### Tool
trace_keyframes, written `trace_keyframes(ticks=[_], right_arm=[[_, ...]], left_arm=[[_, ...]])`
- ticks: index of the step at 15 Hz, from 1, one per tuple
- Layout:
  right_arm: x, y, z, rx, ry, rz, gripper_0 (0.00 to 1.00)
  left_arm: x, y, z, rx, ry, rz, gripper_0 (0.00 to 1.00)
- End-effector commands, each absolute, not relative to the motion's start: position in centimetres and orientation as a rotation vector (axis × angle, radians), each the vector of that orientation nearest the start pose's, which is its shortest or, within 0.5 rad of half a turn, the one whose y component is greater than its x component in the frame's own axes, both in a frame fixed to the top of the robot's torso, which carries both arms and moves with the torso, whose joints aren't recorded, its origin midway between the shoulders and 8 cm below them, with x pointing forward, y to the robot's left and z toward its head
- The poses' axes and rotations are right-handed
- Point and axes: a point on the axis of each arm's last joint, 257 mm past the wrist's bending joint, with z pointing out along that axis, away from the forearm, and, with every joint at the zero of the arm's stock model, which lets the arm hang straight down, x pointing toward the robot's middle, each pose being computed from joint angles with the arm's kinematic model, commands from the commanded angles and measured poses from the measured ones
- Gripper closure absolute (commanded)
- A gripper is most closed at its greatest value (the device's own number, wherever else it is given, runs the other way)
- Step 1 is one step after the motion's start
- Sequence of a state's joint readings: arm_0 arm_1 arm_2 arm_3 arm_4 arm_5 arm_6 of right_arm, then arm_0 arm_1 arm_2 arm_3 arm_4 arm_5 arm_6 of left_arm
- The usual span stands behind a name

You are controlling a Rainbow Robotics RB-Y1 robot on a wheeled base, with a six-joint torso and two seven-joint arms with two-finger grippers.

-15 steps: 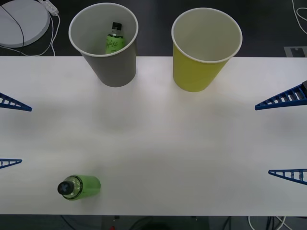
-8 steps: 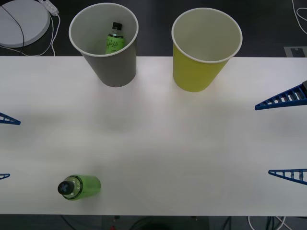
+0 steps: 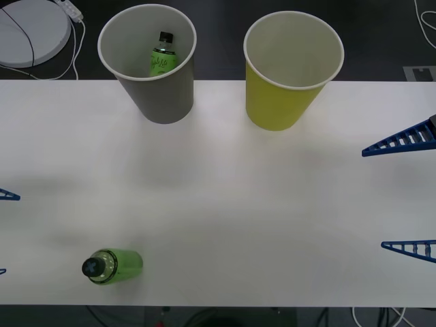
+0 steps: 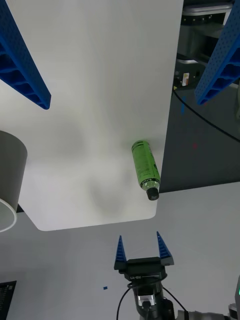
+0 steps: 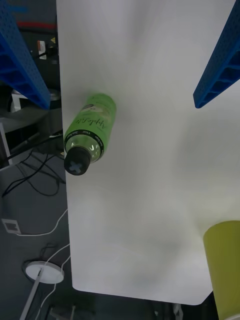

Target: Put the can into the green bin and the plastic bottle into the gray bin

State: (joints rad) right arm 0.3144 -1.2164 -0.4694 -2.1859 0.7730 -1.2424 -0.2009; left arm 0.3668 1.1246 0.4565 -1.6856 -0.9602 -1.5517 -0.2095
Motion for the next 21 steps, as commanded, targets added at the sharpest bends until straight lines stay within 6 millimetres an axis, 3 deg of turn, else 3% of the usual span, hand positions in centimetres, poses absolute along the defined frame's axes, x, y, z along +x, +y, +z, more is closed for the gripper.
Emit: trace_keyframes(ticks=[1,6,10,16,21], right_arm=[[26.0,-19.8,-3.4,-1.546,1.348,0.674,0.0],[26.0,-19.8,-3.4,-1.546,1.348,0.674,0.0],[26.0,-19.8,-3.4,-1.546,1.348,0.674,0.0],[26.0,-19.8,-3.4,-1.546,1.348,0.674,0.0],[26.0,-19.8,-3.4,-1.546,1.348,0.674,0.0]], left_arm=[[26.1,35.6,-15.7,1.546,1.517,-0.496,0.0],[24.7,36.5,-17.9,1.537,1.505,-0.433,0.0],[23.3,35.1,-20.1,1.548,1.473,-0.475,0.0],[21.5,35.0,-23.1,1.516,1.525,-0.481,0.0],[21.2,34.9,-25.4,1.415,1.557,-0.479,0.0]])
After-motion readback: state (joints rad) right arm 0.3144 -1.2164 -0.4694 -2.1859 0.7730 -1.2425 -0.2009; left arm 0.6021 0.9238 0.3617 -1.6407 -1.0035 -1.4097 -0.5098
